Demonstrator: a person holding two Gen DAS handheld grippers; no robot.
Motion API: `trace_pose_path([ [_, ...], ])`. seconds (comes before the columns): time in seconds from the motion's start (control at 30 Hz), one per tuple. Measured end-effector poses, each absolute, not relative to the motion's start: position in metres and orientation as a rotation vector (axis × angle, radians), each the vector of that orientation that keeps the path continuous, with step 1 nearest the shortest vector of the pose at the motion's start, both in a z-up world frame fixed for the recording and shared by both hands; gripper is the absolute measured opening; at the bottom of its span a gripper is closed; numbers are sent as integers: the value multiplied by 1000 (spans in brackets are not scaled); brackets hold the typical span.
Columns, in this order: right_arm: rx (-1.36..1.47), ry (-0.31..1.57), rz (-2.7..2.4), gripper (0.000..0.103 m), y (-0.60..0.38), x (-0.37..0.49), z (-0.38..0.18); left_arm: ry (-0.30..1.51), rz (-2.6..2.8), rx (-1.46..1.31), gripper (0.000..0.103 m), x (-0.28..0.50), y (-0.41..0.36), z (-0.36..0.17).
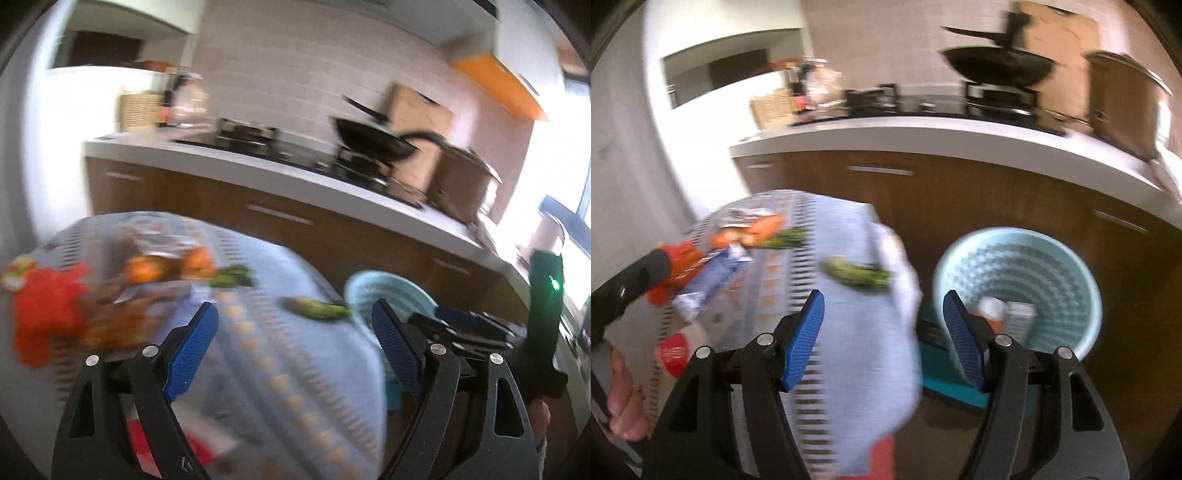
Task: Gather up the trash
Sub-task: 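Grasp red plastic bag with left gripper while right gripper grasps red-white Haidilao cup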
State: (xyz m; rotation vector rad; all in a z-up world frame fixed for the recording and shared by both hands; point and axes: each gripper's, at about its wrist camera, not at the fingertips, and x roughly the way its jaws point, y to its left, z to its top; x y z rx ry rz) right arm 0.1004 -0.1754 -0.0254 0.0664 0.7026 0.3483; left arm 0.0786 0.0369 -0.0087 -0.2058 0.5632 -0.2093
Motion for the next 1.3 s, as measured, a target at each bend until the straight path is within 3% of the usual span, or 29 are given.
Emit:
trace_pose_path([
  [0.23,-3,688,495,63,-104,80,-28,535,52,-275,83,62,143,-9],
  [0.47,4,716,689,63,-45,46,-35,586,242,-266,89,83,215,-33],
  [0.97,-240,730,748,63,39,5,-64,644,263,-349,89,123,243,-83],
  [1.07,-257,737,714,63,33,12,-71,669,272,-335,85,127,241,-90],
  [1.3,-220,762,617,63,-3,32,-77,673,239,-349,59,126,240,-94],
])
